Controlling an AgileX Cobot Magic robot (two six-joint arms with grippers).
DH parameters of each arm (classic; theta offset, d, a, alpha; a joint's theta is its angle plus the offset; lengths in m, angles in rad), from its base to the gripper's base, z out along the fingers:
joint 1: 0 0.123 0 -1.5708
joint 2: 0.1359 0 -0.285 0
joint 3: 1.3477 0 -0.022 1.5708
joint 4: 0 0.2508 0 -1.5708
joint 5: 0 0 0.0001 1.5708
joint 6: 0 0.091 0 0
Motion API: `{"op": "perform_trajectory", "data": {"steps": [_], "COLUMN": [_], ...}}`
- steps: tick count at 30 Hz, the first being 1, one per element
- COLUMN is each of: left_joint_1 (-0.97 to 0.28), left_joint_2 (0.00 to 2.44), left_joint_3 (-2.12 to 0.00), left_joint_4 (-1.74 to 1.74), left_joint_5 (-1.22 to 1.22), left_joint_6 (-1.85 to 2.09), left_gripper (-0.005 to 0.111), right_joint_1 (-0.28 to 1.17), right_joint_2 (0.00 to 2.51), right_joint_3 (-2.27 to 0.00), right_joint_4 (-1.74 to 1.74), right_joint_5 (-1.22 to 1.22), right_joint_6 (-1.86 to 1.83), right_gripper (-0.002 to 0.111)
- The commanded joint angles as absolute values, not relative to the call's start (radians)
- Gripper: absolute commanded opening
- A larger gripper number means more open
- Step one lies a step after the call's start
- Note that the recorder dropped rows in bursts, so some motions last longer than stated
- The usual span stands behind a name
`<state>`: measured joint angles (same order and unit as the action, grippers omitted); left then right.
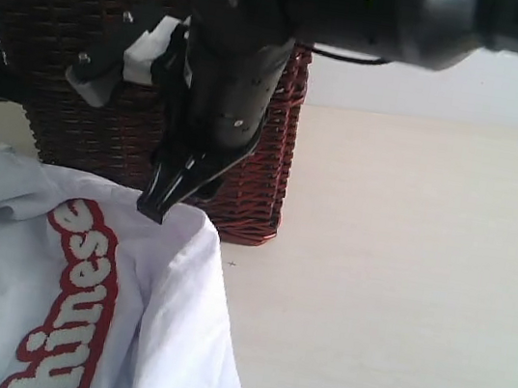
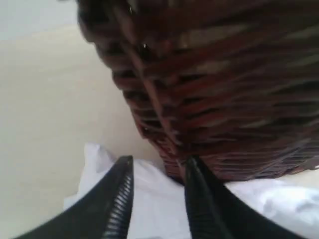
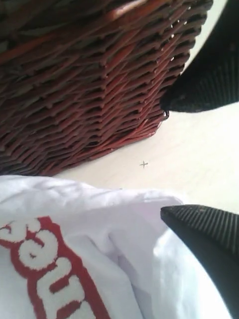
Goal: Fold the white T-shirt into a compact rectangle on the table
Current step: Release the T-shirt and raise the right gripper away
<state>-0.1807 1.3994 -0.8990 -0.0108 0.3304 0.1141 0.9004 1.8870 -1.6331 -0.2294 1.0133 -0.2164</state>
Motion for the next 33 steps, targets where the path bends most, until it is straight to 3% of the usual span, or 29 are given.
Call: {"op": "perform_trajectory", "data": {"steps": [1, 4, 7, 9, 13, 14, 17, 23, 27, 33], "left_joint_1": [-0.230, -0.269, -0.325, -0.363, -0.379, -0.367, -0.294, -0.252, -0.226, -0.208], "left_joint_2": [1.395, 1.404, 1.413, 1.424, 1.461, 1.473, 1.540, 1.715, 1.723, 1.660], "left_joint_3": [-0.896, -0.896, -0.896, -0.896, -0.896, -0.896, -0.905, -1.077, -1.131, -1.115], "left_joint_4": [-0.034, -0.034, -0.034, -0.034, -0.034, -0.034, -0.034, -0.034, -0.032, -0.030], "left_joint_5": [0.216, 0.190, 0.183, 0.185, 0.157, 0.134, 0.000, 0.021, 0.035, 0.123], "left_joint_6": [0.098, 0.098, 0.106, 0.138, 0.174, 0.168, 0.099, 0.098, 0.098, 0.129], "left_gripper": [0.021, 0.014, 0.007, 0.001, 0.000, 0.000, 0.000, 0.000, 0.000, 0.000], "right_joint_1": [0.896, 0.896, 0.896, 0.893, 0.845, 0.823, 0.709, 0.591, 0.587, 0.598], "right_joint_2": [1.804, 1.794, 1.800, 1.820, 1.886, 1.905, 1.997, 2.094, 2.070, 1.956], "right_joint_3": [-1.630, -1.630, -1.630, -1.630, -1.630, -1.630, -1.630, -1.636, -1.636, -1.636], "right_joint_4": [-0.166, -0.178, -0.301, -0.350, -0.378, -0.378, -0.350, -0.351, -0.304, 0.143], "right_joint_5": [1.063, 1.065, 1.010, 0.976, 0.864, 0.829, 0.664, 0.406, 0.461, 0.677], "right_joint_6": [-0.312, -0.306, -0.175, -0.150, -0.150, -0.132, -0.054, -0.016, -0.117, -0.556], "right_gripper": [0.059, 0.063, 0.055, 0.042, 0.004, 0.000, 0.000, 0.000, 0.000, 0.009]}}
